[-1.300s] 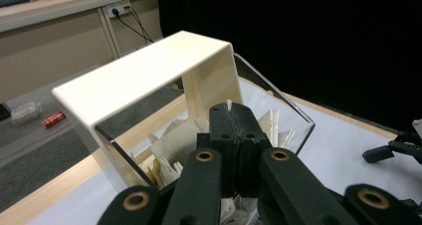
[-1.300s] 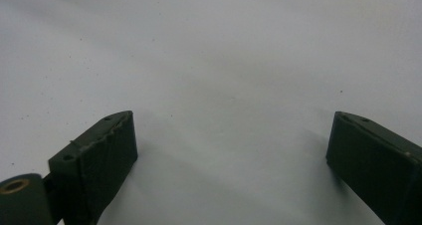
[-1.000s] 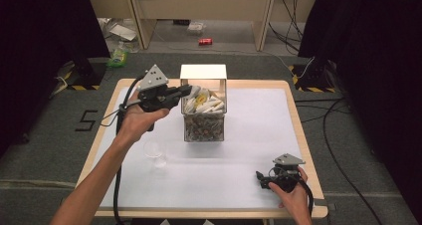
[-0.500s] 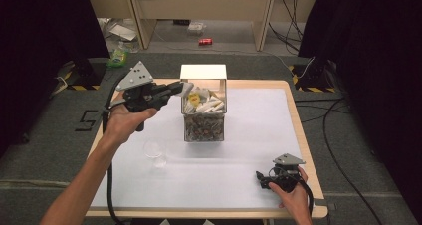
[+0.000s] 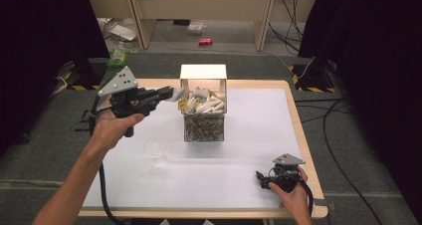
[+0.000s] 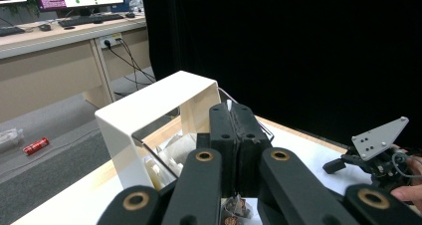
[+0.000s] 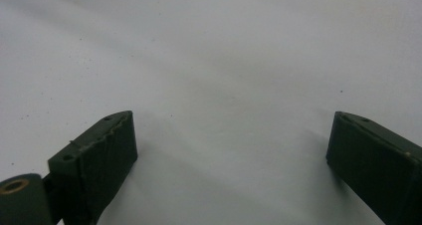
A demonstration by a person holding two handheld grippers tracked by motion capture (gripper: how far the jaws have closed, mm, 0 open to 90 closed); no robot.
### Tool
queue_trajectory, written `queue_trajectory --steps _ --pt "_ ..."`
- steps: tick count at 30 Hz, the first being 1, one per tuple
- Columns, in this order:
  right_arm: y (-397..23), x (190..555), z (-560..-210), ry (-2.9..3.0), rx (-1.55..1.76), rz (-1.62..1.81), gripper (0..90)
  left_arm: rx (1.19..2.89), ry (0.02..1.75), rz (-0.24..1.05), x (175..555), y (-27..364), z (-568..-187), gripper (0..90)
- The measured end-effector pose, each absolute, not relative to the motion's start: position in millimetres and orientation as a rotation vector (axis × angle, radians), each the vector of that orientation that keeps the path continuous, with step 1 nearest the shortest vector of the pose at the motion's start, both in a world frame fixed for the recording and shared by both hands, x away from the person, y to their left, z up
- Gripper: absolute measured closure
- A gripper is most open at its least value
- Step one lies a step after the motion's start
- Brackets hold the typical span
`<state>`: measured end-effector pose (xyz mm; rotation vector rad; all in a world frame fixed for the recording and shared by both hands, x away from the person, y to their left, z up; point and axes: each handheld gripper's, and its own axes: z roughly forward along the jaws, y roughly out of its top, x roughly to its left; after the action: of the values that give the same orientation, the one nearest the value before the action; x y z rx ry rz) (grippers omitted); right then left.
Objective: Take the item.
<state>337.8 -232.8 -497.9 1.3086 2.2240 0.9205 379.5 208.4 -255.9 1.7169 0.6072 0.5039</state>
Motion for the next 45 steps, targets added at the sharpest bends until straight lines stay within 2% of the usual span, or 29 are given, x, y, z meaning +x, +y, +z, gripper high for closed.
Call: queue_trajectory --steps 18,45 --pt "-232.8 337.8 -497.9 2.224 1.308 0.92 6.3 1.725 0.604 0.512 363.7 232.0 -264.6 88.3" --pt "-232.6 338.0 -498.4 2.219 1.303 0.923 6.3 1.721 0.693 0.526 336.8 262.7 -328.3 88.1"
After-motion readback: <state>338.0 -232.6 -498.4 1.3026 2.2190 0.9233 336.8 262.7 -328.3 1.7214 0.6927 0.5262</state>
